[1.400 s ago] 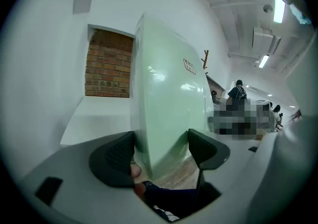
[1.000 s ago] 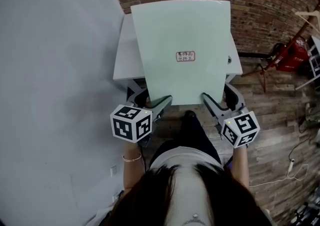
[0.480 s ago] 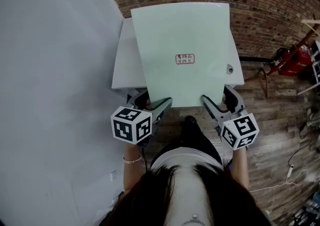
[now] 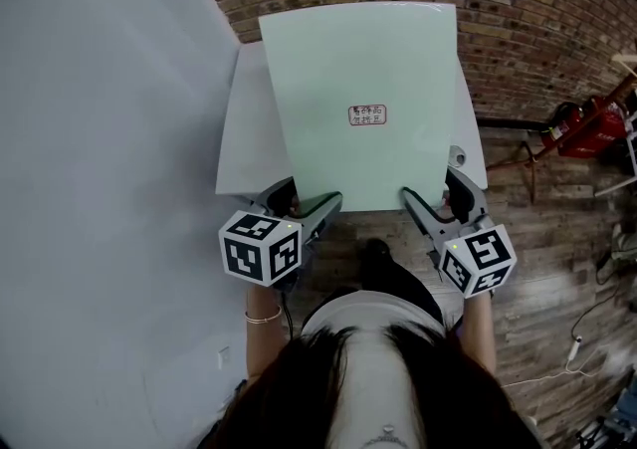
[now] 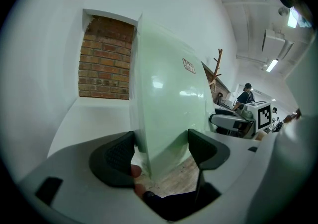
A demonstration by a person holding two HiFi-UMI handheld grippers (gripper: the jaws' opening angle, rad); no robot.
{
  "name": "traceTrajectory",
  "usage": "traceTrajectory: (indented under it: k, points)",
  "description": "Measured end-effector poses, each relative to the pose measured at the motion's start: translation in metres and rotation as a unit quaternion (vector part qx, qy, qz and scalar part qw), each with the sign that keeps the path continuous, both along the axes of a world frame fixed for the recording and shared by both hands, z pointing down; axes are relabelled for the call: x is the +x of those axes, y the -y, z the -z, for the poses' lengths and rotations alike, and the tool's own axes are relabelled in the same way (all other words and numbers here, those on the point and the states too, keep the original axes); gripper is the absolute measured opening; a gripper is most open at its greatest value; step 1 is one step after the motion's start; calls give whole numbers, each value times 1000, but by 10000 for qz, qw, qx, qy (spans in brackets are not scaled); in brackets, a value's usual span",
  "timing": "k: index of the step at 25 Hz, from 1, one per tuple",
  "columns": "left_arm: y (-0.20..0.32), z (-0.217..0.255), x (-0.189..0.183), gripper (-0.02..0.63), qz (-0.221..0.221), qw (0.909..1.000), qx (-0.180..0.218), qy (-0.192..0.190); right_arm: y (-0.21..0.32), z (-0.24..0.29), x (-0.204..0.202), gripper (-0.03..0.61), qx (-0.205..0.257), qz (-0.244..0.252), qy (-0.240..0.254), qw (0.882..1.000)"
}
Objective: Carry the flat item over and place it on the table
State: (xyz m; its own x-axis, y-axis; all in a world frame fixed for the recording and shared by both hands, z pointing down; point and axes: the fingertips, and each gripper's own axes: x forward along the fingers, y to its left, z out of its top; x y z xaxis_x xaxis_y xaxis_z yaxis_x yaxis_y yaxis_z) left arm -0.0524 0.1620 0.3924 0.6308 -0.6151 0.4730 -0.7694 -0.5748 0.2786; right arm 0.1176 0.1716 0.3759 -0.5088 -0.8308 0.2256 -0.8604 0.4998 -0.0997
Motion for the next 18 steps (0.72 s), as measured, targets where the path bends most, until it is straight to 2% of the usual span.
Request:
traceTrajectory:
  k: [12,18]
  points:
    - [65,-4,32,353,113,9999,-118,-1,69,-3,32,333,-70,94,7,9999]
    - [74,-7,42,353,263,9996,-132,13,83,-7,42,333,-101,231,16,9997]
